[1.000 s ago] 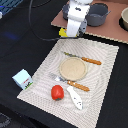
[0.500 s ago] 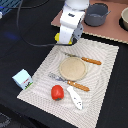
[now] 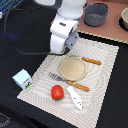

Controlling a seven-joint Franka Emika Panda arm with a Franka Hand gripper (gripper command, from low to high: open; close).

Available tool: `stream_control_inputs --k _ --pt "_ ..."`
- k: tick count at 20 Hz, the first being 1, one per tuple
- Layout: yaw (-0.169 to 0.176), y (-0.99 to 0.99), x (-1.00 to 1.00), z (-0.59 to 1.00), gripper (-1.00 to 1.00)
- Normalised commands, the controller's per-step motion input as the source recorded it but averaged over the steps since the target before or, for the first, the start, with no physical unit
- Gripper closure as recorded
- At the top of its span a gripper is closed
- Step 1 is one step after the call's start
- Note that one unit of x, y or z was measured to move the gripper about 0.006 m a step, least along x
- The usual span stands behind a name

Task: Interact with the objects in diverse but meaningful ways.

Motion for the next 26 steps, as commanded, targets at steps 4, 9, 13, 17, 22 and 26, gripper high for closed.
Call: stream_control_inputs --k 4,9,13,17,22,26 --pt "-0.044 -0.54 -0.63 -0.4 1.0" --pt "-0.041 -0.39 -0.5 -0.38 -1.0" --pt "-0.006 -0.08 -0.43 -0.38 -1.0" --pt "-0.01 0.02 -0.32 0.16 -1.0" --pt "-0.09 0.01 -0.15 0.97 -1.0" --pt "-0.137 -0.07 0.0 1.0 -1.0"
